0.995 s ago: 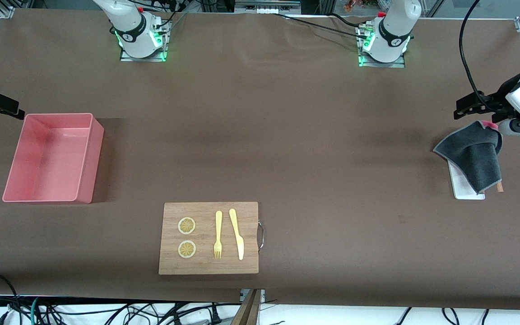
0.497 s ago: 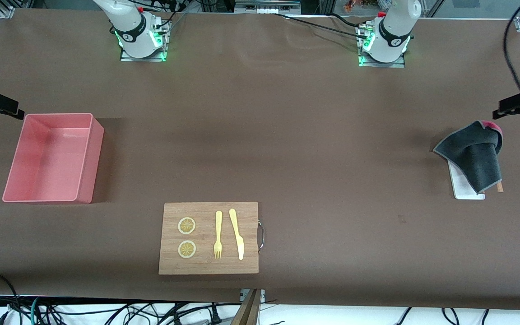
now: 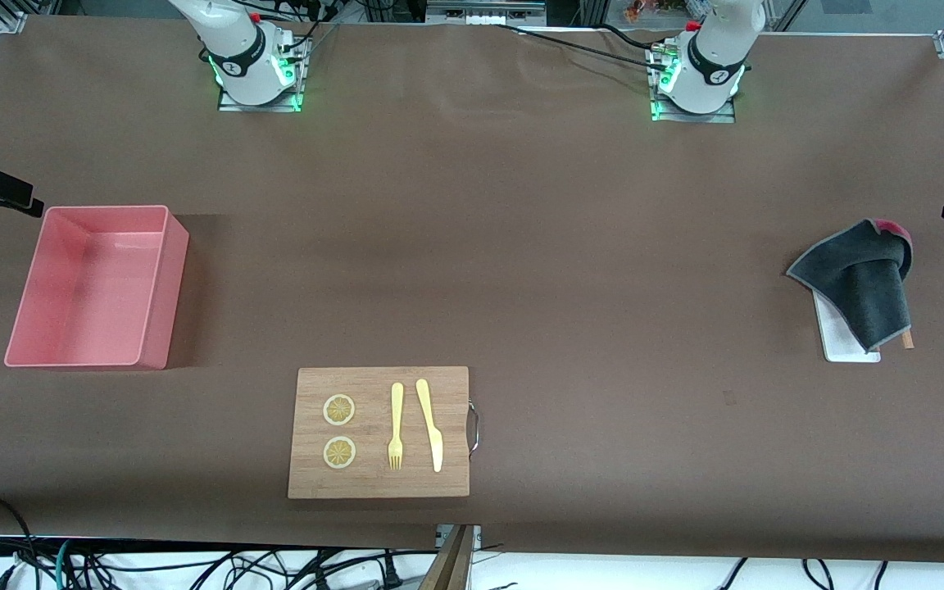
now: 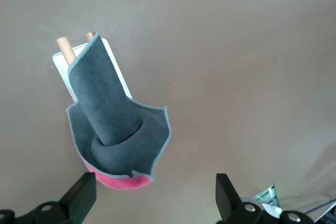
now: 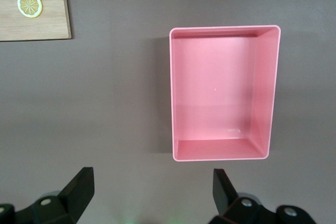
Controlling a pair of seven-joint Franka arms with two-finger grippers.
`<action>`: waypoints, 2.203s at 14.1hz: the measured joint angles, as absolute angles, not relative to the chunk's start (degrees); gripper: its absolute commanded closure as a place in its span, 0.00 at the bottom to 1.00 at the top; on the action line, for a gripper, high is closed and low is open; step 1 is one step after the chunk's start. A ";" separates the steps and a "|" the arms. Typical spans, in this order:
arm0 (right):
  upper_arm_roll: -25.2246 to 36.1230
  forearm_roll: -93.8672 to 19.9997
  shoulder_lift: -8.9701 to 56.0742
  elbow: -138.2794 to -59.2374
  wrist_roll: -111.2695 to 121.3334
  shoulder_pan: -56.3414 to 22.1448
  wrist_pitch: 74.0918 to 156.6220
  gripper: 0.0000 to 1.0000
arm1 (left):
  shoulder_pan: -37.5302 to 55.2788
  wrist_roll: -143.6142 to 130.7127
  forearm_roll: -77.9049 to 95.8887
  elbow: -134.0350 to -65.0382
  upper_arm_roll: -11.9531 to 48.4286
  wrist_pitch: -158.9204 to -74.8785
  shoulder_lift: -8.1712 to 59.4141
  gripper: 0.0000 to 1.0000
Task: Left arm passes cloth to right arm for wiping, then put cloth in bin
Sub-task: 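Move the left gripper toward the grey cloth on the white tray, then lower the left gripper and close it on the grey cloth edge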
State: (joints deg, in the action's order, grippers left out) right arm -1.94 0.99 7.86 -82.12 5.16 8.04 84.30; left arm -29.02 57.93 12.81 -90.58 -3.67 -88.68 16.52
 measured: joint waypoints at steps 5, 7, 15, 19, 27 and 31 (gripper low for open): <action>-1.94 0.98 7.87 -82.12 5.16 8.04 84.30 0.00 | -37.70 82.64 19.87 -88.87 -3.63 -93.01 26.30 0.00; -1.94 0.97 7.87 -82.12 5.16 8.04 84.30 0.00 | -40.21 91.58 20.82 -86.31 -3.58 -93.62 30.57 0.00; -0.62 -0.19 7.89 -82.12 5.12 8.15 84.30 0.00 | -46.00 122.00 31.56 -78.78 -3.42 -93.28 42.58 0.00; -0.62 -0.28 7.89 -82.11 5.12 8.15 84.30 0.00 | -48.80 134.74 36.78 -78.77 -3.29 -90.53 44.98 0.00; -0.64 -0.30 7.89 -82.12 5.12 8.15 84.30 0.00 | -49.17 143.09 40.91 -78.11 -0.82 -89.13 51.41 0.00; -0.72 -0.36 7.90 -82.12 5.12 8.13 84.30 0.00 | -49.06 144.42 41.57 -77.27 -0.42 -89.13 53.51 0.00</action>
State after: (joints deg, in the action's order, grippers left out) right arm -0.72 -0.36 7.90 -82.12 5.12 8.13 84.30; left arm -49.06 144.42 41.57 -77.27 -0.42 -89.13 53.51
